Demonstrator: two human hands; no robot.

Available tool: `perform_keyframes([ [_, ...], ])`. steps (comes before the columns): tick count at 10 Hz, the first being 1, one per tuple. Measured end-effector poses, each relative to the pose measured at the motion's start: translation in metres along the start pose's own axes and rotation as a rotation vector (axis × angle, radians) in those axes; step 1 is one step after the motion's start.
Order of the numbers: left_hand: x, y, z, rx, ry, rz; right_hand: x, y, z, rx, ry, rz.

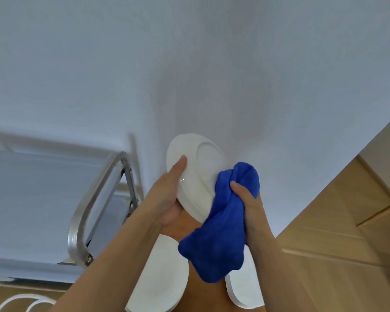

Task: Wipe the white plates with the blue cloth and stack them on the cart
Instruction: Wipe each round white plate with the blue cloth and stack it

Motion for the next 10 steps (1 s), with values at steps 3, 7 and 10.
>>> perform_keyframes([
  [3, -0.016, -0.026, -0.014, -0.206, -0.172, 0.664, -0.036, 0.019, -0.019, -0.107, -0.001, 0.101],
  [7, -0.009, -0.04, -0.025, -0.241, -0.725, 2.105, -0.007, 0.01, -0.009, -0.19, -0.205, 0.215],
  [10, -0.002, -0.057, -0.033, -0.269, -0.741, 2.292, 0.009, 0.027, -0.014, -0.197, -0.065, 0.096],
])
Point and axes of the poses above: each hand's wrist, its own z-axis towards the middle knuckle, its own x-axis out of the back of the hand, y = z × x, the point moved 6 cm from there along z, towards the middle knuckle, and after that the axes turned 10 degrees about -x, right-handed, at the moved point
